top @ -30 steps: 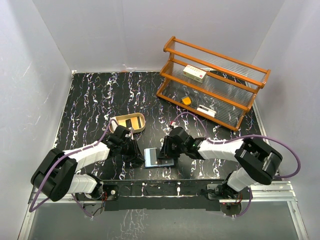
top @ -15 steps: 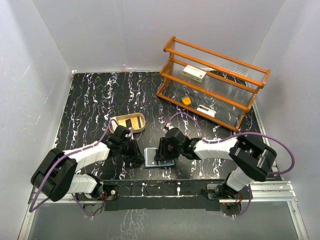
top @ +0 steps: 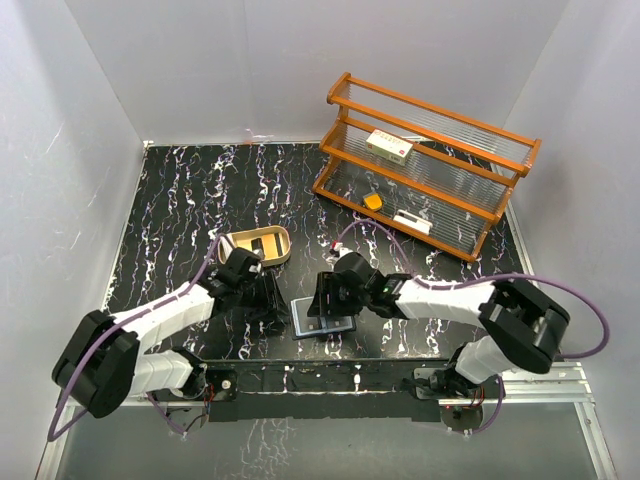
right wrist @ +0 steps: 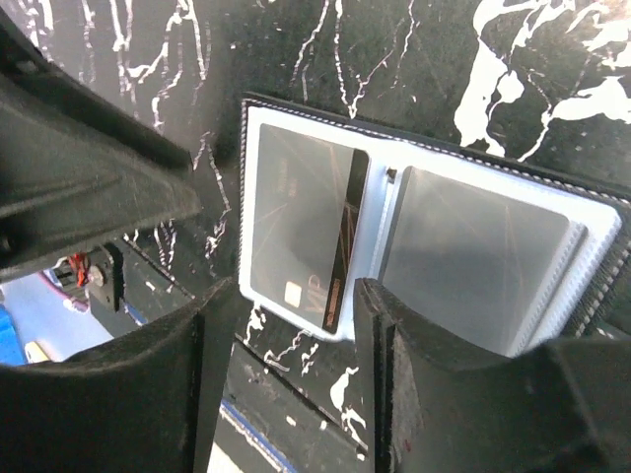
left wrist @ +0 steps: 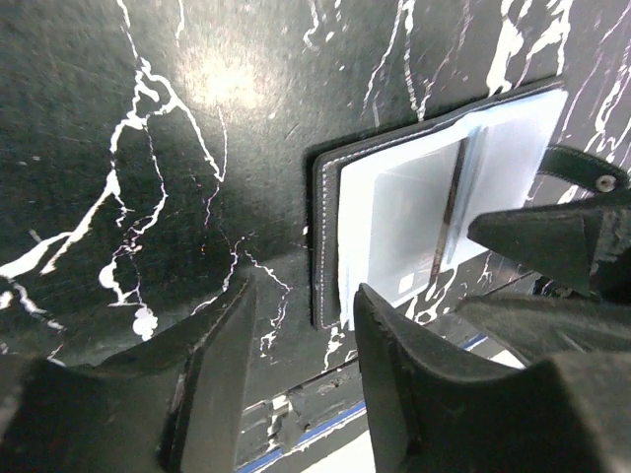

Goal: Put the credit cards into the card holder
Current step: Insert the credit card into the card holder, then pick up the credit card from the storage box.

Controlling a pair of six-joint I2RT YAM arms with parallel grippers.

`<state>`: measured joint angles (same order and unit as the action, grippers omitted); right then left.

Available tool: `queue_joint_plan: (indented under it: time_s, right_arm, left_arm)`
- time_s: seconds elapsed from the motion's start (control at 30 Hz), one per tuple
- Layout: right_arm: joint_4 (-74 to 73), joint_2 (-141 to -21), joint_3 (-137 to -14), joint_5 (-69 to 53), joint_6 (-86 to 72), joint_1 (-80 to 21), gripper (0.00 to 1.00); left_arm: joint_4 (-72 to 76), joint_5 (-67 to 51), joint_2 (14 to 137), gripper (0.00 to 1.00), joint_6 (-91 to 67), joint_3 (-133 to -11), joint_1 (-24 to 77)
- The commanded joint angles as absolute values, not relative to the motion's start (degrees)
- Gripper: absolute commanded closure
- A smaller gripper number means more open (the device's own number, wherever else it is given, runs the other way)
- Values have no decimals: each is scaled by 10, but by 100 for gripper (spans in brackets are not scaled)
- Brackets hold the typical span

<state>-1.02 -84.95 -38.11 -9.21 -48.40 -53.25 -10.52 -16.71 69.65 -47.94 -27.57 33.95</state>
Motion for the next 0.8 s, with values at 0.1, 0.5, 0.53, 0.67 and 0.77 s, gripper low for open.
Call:
queue_joint_plan:
  time_s: [0.1,0.5,0.53,0.67,0.77]
  right_arm:
    - [-71,-739,-393,-46,-455,-535,42]
    - [-117,-693,-463,10,-432,-535,34]
    - [-114,-700,-475,14,-430,-535,34]
    - [-110,-743,-538,30,-420,-535,33]
    - [-100,-780,-585,40,-413,-535,33]
  left_arm:
    - [-241,-40,655,49,-443,-396,340]
    - [-378,153,756,41,-339,-611,263]
    - [-372,128,756,42,-335,-610,233]
    - [-364,70,751,47,-318,-606,138]
    - [-352,35,744,50,-311,-603,70]
